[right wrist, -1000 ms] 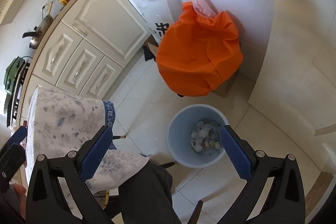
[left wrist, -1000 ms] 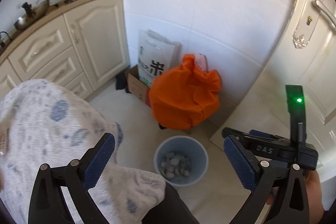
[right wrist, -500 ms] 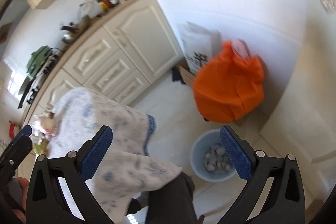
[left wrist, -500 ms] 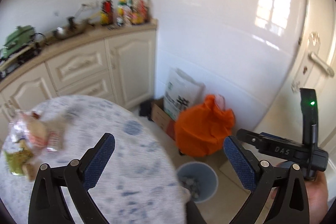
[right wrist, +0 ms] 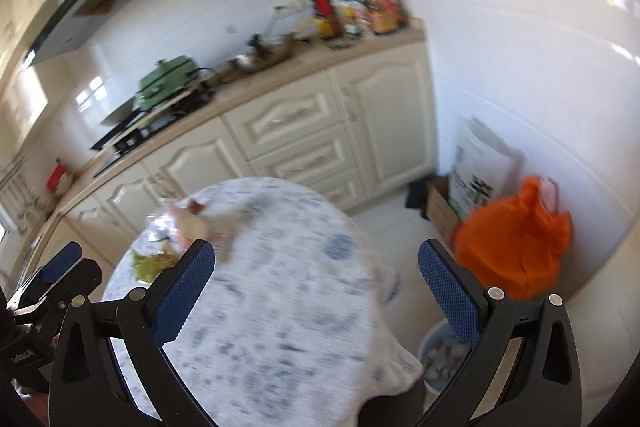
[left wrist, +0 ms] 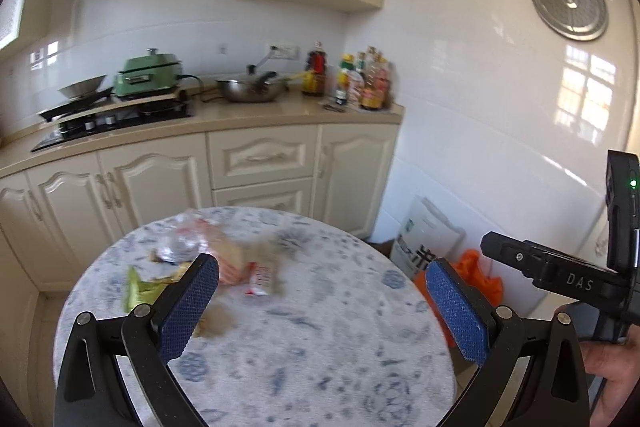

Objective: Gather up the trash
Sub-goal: 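Return both open tools to the table pile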

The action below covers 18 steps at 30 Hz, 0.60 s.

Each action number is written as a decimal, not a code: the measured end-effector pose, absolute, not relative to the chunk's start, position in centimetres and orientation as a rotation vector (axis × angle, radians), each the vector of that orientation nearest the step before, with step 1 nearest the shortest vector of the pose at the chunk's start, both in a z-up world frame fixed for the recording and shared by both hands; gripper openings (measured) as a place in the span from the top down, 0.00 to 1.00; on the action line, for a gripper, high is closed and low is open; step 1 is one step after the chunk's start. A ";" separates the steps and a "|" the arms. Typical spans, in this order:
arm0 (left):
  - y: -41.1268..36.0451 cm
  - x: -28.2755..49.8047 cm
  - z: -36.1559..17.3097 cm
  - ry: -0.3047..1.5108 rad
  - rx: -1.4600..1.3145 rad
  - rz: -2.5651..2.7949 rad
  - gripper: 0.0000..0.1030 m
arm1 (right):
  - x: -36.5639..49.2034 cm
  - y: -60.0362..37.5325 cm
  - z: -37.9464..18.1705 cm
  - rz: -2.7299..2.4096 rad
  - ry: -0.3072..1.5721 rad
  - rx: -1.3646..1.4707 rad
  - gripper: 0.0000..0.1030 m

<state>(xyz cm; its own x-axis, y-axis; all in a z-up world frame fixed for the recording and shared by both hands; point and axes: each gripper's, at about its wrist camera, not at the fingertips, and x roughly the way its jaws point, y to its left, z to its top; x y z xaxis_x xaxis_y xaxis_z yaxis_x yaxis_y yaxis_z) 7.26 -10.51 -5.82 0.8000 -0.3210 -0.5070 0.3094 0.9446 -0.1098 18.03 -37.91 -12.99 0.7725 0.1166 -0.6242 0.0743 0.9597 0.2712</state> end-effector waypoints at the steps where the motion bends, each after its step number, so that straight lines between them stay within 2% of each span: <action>1: -9.5 6.8 -5.5 0.538 -0.031 -0.322 0.01 | 18.3 -37.0 -12.6 0.039 0.684 0.277 0.00; 11: -4.4 4.7 -4.2 0.493 -0.069 -0.160 0.01 | 20.3 -28.5 -10.4 0.188 0.651 0.180 0.00; 18: -0.3 5.3 -5.0 0.523 -0.085 -0.035 0.01 | 21.5 -22.9 -11.5 0.263 0.682 0.117 0.00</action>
<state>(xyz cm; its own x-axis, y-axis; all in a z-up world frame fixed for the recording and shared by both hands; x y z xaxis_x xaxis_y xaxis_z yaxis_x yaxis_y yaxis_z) 5.34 -0.34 -5.01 0.8657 -0.0555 -0.4975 0.0120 0.9958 -0.0902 21.49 -22.86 -11.47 0.7447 0.2777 -0.6069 -0.2016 0.9605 0.1921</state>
